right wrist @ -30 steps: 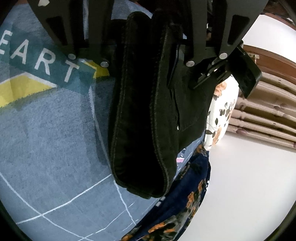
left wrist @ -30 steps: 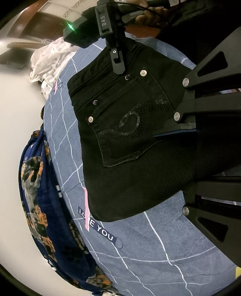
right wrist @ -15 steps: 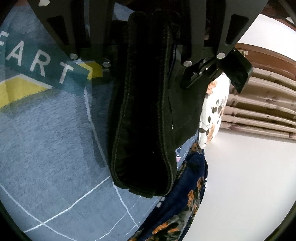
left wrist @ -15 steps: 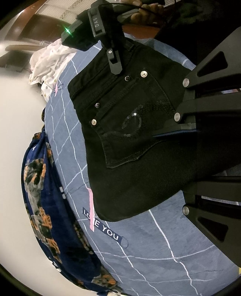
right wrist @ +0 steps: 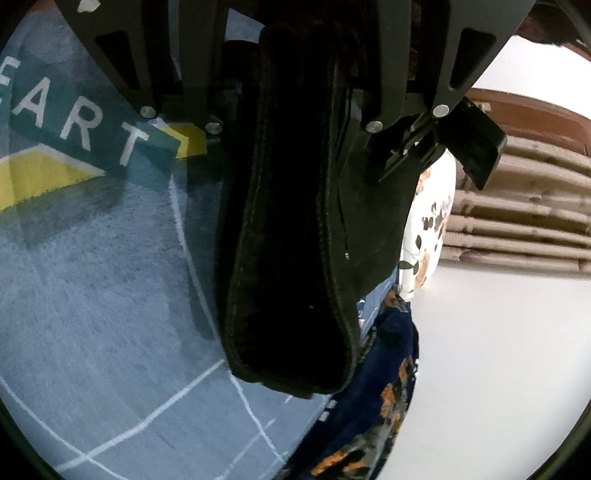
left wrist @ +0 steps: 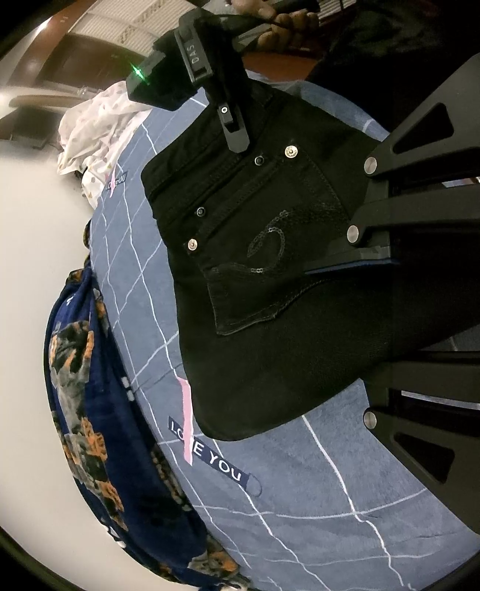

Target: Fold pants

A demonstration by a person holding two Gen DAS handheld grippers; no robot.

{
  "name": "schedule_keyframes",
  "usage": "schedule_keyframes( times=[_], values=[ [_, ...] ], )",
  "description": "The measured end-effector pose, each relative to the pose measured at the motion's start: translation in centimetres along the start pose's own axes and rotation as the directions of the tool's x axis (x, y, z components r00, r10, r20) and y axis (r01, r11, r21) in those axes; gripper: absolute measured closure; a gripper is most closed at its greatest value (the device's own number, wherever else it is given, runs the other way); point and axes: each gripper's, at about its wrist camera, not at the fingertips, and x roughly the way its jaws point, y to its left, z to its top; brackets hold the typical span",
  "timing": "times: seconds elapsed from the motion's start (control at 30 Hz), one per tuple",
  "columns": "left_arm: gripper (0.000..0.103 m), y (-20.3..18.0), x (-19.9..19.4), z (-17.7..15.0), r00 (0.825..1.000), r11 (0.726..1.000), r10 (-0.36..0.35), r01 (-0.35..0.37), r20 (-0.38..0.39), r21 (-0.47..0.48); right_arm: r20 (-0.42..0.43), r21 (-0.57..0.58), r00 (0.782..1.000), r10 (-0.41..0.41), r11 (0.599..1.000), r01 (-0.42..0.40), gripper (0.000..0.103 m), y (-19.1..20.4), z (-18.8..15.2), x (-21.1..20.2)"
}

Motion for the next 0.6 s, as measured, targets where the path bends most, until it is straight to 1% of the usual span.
schedule_keyframes(
  times=[0.2,0.33,0.6],
  values=[
    [0.083,0.1,0.0,0.1,1.000,1.000,-0.002,0.002,0.002,-0.005,0.005,0.003,1.000,0.019,1.000,-0.019,0.068,0.4,-0.1,0.0],
    [0.083,0.2,-0.4,0.3,1.000,1.000,0.004,-0.004,0.012,-0.006,0.016,0.024,0.998,0.062,0.998,-0.063,0.069,0.6,-0.1,-0.3],
    [0.083,1.9,-2.3,1.2,0.998,0.999,0.034,-0.032,0.049,-0.035,-0.001,-0.003,0.994,0.108,0.994,-0.108,0.069,2.9,-0.3,0.2]
  ],
)
